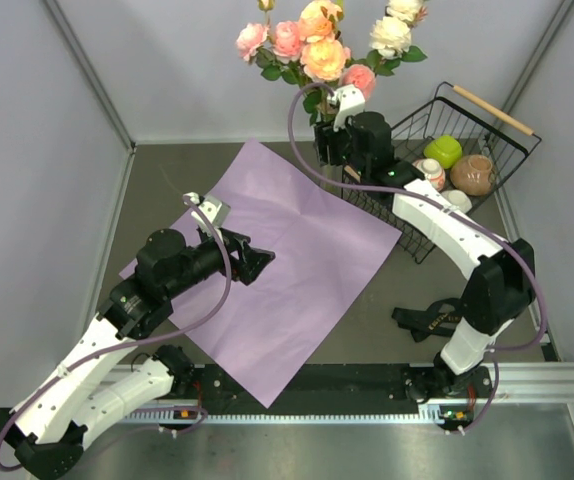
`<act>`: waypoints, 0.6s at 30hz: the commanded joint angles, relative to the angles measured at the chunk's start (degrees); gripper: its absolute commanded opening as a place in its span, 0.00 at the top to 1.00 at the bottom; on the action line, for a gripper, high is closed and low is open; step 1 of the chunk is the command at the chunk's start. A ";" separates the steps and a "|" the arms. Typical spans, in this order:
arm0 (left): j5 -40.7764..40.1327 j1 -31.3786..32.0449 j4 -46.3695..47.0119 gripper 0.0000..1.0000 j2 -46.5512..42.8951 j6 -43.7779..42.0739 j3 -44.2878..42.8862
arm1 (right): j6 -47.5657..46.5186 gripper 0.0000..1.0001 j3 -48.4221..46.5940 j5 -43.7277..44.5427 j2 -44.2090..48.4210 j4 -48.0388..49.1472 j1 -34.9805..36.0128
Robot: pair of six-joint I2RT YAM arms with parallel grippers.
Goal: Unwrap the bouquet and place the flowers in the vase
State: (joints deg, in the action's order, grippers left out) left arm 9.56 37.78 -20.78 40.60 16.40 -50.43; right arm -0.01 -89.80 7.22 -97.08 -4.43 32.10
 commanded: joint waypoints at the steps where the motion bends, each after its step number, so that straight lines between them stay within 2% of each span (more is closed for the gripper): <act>1: 0.28 -0.16 1.53 0.21 -0.44 0.12 0.07 | 2.38 0.33 1.47 -0.63 4.96 -1.99 -0.19; 4: 0.28 -0.16 1.61 0.21 -0.08 0.03 0.07 | 3.17 0.22 2.00 -0.46 6.98 -4.01 -0.19; 7: 0.54 -0.16 1.96 0.21 0.27 0.03 -0.01 | 3.79 0.17 2.26 0.24 8.83 -6.64 -0.19; 13: 1.07 -0.16 2.32 0.21 0.53 0.21 -0.19 | 5.90 0.12 6.56 1.21 13.92 -10.25 -0.19; 18: 0.90 -0.25 2.32 0.20 0.27 0.03 -0.19 | 7.12 0.10 14.03 3.06 22.26 -12.97 -0.28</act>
State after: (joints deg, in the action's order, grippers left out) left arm 9.85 37.78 -20.64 41.15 16.40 -50.43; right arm 5.10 -79.26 8.12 -81.69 -14.44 32.10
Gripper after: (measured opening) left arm 0.795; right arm 0.891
